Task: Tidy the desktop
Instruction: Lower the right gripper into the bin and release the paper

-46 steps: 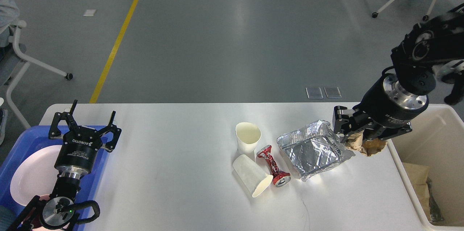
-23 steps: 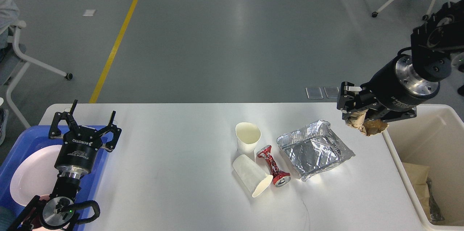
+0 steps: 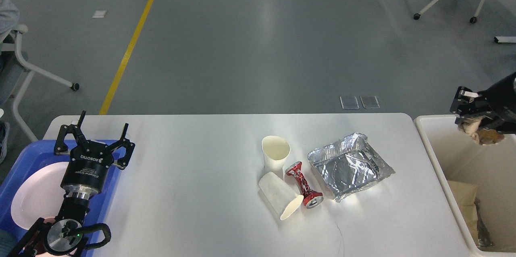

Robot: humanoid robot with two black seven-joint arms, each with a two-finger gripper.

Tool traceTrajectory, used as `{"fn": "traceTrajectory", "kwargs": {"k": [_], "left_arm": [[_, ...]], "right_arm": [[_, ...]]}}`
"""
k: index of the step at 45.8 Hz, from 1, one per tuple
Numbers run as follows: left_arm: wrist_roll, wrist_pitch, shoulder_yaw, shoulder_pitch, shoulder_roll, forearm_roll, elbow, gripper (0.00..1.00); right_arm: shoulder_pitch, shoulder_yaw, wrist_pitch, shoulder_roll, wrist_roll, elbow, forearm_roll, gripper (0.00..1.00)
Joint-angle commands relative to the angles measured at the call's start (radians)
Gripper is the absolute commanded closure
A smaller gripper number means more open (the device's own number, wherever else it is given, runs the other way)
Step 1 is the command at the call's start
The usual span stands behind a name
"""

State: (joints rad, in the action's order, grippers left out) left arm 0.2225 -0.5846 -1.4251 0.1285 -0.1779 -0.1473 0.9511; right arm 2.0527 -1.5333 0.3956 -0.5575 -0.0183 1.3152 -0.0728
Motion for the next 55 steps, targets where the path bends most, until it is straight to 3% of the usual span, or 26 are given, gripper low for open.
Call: {"fn": "traceTrajectory", "kwargs": {"k": [1, 14, 22, 26, 36, 55], "left_arm": [[0.000, 0.000, 0.000, -0.001, 0.000, 0.000, 0.000, 0.04], [0.000, 0.000, 0.000, -0.001, 0.000, 0.000, 0.000, 0.04], [0.000, 0.000, 0.000, 0.000, 0.000, 0.000, 0.000, 0.04], [0.000, 0.000, 0.000, -0.001, 0.000, 0.000, 0.000, 0.04], [0.000, 0.000, 0.000, 0.000, 0.000, 0.000, 0.000, 0.04], [0.000, 0.000, 0.000, -0.001, 0.000, 0.000, 0.000, 0.04]], "right_arm": [[-0.250, 0.070, -0.043, -0.084, 0.000, -0.238, 0.025, 1.00], [-0.862, 0.407, -0.115, -0.082, 0.000, -0.711, 0.025, 1.00], [-1.112, 0.570, -0.340, -0.024, -0.002, -0.832, 0.027, 1.00], [-1.209, 0.601, -0.402, 0.031, -0.002, -0.919, 0.024, 1.00], [-1.395, 0.688, -0.445, 0.180, -0.002, -1.149, 0.019, 1.00], [-1.451, 0.716, -0.472, 0.220, -0.005, -1.165, 0.019, 1.00]]}}
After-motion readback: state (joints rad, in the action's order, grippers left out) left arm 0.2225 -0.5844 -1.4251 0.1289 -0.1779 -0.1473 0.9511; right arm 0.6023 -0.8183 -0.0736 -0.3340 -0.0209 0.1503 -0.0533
